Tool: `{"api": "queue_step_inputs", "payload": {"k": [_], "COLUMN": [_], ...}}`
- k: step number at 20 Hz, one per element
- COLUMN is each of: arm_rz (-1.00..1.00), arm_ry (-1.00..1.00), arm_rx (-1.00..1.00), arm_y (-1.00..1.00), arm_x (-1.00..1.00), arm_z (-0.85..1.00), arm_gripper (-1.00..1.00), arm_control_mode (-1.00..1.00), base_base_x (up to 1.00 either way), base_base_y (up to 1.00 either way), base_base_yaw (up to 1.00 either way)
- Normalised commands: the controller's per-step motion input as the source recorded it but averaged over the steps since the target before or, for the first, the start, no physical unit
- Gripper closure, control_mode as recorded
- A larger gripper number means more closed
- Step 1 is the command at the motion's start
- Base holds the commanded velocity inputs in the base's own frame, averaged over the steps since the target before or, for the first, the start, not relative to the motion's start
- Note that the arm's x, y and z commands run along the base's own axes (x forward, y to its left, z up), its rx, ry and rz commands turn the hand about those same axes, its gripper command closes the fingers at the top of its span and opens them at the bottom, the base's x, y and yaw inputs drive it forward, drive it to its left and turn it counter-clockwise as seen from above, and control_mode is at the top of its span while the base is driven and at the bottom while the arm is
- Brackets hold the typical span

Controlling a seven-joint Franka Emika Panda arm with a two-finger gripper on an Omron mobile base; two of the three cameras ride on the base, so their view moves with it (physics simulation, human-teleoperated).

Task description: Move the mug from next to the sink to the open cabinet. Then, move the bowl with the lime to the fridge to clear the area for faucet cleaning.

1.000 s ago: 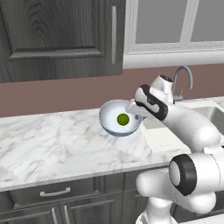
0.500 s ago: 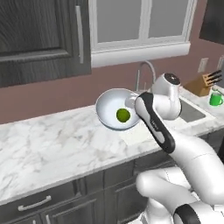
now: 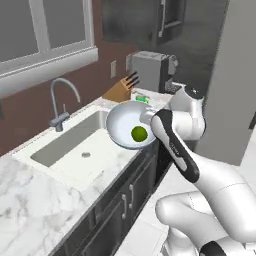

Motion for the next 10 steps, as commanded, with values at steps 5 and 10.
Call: {"api": "queue_step_inputs", "payload": {"k": [5, 10], "arm_rz": [0.0, 0.0], "arm_ry": [0.0, 0.0], "arm_rx": [0.0, 0.0], "arm_y": [0.0, 0.0], "arm_x": [0.0, 0.0], "arm_z": [0.0, 0.0], "arm_gripper": [1.0, 1.0], "arm_control_mode": [1.0, 1.0], "base_base_x": [0.0, 0.0], "base_base_y": [-0.04, -0.15], "base_base_yaw": [-1.0, -1.0]}}
